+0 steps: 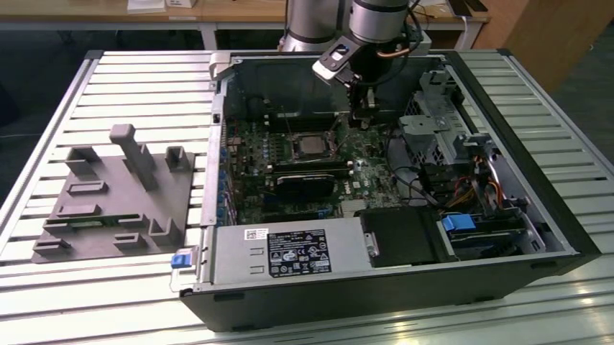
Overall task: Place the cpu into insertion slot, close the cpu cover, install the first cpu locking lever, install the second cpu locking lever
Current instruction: 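Close the cpu cover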
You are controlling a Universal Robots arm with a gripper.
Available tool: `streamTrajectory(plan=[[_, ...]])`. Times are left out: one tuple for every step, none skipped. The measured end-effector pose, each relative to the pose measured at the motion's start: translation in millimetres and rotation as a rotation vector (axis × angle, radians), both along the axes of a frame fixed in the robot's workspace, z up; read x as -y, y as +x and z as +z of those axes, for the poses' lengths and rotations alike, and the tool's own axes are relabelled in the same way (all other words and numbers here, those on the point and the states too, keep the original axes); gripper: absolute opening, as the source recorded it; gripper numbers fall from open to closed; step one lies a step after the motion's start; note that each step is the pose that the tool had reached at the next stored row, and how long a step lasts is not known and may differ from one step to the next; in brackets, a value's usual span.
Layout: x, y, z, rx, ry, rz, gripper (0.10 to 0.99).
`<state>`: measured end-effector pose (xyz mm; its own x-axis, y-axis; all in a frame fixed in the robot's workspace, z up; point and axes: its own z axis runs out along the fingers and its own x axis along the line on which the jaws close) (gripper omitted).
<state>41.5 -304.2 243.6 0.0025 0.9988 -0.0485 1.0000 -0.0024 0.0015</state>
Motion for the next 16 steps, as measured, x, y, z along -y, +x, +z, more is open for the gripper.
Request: streamTrajectory(plan=[[0.0, -1.5, 0.0, 0.0000, 0.000, 0.000, 0.106], [0.0, -2.7, -0.1, 0.0000, 0.000, 0.000, 0.106], [0.0, -4.3, -0.2, 0.0000, 0.000, 0.000, 0.106], [0.0, -5.9, -0.3, 0.0000, 0.000, 0.000, 0.106], [0.0, -7.1, -0.4, 0.0000, 0.000, 0.000, 0.106], [0.0, -8.4, -0.5, 0.0000, 0.000, 0.000, 0.106], [0.0, -9.9, -0.6, 0.0000, 0.000, 0.000, 0.106], [0.0, -11.4, -0.7, 0.0000, 0.000, 0.000, 0.106], [0.0, -12.5, -0.8, 0.0000, 0.000, 0.000, 0.106], [0.0, -13.6, -0.9, 0.0000, 0.000, 0.000, 0.106], [-0.1, -15.1, -1.0, 0.0000, 0.000, 0.000, 0.106], [-0.2, -16.9, -1.1, -0.0001, 0.000, 0.000, 0.106], [-0.2, -18.2, -1.3, 0.0000, 0.000, 0.000, 0.106], [-0.2, -19.1, -1.5, 0.0000, 0.000, 0.000, 0.106], [-0.3, -20.1, -1.7, 0.0000, 0.000, 0.000, 0.106], [-0.3, -21.1, -2.0, 0.0000, 0.000, 0.000, 0.106]])
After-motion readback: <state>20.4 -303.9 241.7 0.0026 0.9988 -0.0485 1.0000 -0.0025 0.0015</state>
